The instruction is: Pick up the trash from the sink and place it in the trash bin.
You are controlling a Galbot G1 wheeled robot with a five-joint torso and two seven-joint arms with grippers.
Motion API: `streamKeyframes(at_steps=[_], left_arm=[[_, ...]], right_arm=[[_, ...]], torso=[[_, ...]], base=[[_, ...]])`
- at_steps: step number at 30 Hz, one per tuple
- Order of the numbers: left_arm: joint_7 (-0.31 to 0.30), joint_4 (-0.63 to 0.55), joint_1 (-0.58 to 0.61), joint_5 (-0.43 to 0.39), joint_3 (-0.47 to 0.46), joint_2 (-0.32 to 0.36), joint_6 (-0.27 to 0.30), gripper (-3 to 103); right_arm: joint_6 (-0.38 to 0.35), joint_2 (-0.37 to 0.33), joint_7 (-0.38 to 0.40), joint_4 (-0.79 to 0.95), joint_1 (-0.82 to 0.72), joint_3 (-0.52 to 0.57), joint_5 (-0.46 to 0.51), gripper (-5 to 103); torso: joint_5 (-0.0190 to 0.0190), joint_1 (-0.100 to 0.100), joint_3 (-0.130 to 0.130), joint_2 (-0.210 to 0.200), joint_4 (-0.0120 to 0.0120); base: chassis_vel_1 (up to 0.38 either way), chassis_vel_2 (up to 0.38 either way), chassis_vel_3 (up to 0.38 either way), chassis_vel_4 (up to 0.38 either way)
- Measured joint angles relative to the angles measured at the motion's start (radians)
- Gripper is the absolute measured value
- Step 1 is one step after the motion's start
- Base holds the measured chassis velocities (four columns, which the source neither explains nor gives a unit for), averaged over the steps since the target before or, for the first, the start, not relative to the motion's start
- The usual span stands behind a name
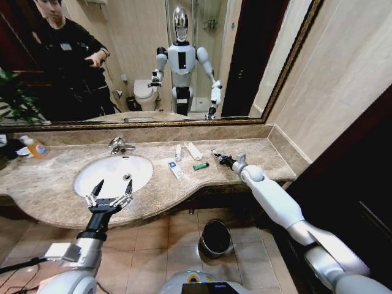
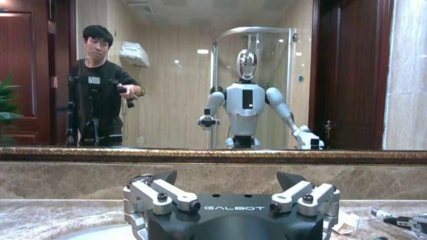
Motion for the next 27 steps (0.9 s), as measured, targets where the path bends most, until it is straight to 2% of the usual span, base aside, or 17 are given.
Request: streamKeyframes(at_steps=[9, 16, 27], left_arm=[[0.0, 0.0, 0.0, 0.0, 0.0, 0.0, 0.0, 100], [0.0, 0.0, 0.0, 0.0, 0.0, 0.0, 0.0, 100], [0.0, 0.0, 0.0, 0.0, 0.0, 0.0, 0.0, 100]], right_arm=[[0.0, -0.007, 0.002, 0.027, -0.03, 0.027, 0.0, 3], [-0.001, -0.04, 0.005, 0.099, -0.095, 0.076, 0.009, 3], [0.004, -0.137, 0.006, 0.346, -0.362, 0.218, 0.04, 3]], torso=[[0.0, 0.0, 0.0, 0.0, 0.0001], [0.0, 0.0, 0.0, 0.0, 0.0001], [0.0, 0.0, 0.0, 0.0, -0.0001]], base=[[0.0, 0.0, 0.0, 0.0], [0.0, 0.0, 0.0, 0.0], [0.0, 0.0, 0.0, 0.0]])
